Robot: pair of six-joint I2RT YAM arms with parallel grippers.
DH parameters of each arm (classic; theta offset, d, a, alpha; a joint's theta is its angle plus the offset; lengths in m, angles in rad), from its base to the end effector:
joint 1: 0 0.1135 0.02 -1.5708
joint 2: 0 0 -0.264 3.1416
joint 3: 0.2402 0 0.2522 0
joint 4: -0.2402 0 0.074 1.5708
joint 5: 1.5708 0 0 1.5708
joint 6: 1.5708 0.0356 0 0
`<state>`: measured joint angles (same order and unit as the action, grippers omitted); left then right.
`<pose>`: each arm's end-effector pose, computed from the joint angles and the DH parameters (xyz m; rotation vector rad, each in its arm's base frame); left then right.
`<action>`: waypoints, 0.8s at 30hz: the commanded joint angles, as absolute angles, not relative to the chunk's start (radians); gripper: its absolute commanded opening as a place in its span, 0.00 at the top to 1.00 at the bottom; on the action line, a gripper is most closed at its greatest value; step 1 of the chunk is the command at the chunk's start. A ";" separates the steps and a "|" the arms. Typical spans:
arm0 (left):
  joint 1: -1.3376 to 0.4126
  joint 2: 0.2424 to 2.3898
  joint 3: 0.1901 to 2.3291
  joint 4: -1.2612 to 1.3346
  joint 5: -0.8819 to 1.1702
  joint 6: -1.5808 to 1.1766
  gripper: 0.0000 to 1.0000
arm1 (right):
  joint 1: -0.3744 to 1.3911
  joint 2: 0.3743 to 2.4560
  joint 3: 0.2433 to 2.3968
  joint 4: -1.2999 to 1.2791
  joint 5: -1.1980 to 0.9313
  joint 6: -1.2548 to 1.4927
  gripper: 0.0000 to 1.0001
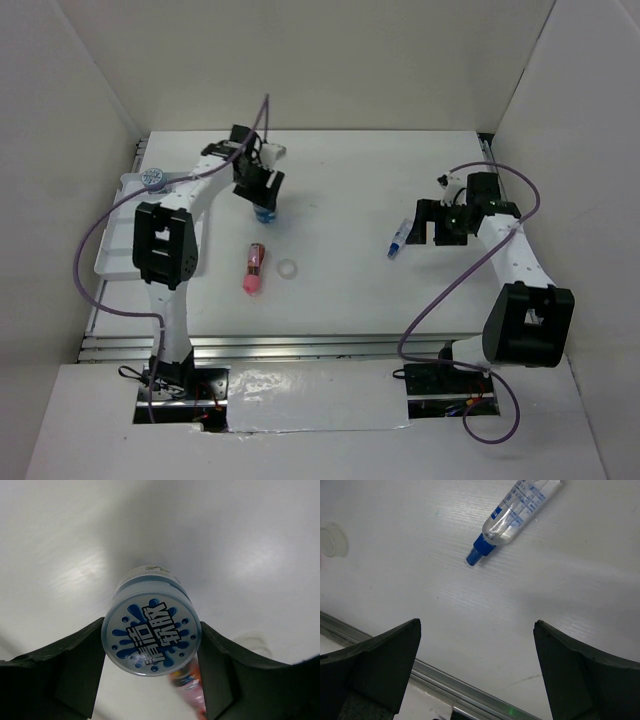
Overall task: Sort the stationery into containers
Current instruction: Pick up the stationery from the center of the board, then place the stationery in the storage box.
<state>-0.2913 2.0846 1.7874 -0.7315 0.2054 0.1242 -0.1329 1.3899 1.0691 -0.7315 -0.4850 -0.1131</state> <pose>0.4363 -0.1384 0.2358 0.6091 2.5286 -0.3273 0.2759 -0.0201 0.2613 -0.1404 2.5231 0.5370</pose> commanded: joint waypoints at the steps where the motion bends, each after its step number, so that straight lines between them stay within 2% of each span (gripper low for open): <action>1: -0.128 1.991 1.929 -0.796 0.204 0.121 0.61 | -0.120 1.353 1.034 -0.698 -0.477 -0.127 0.00; 6: 0.055 2.040 2.072 -0.854 0.213 0.132 0.64 | -0.091 1.345 0.997 -0.672 -0.468 -0.124 0.00; 10: 0.153 2.072 2.097 -0.818 0.250 0.103 0.65 | -0.075 1.348 0.988 -0.667 -0.453 -0.129 0.00; 24: 0.207 2.197 2.143 -0.723 0.192 0.107 0.67 | -0.057 1.353 0.979 -0.667 -0.426 -0.133 0.00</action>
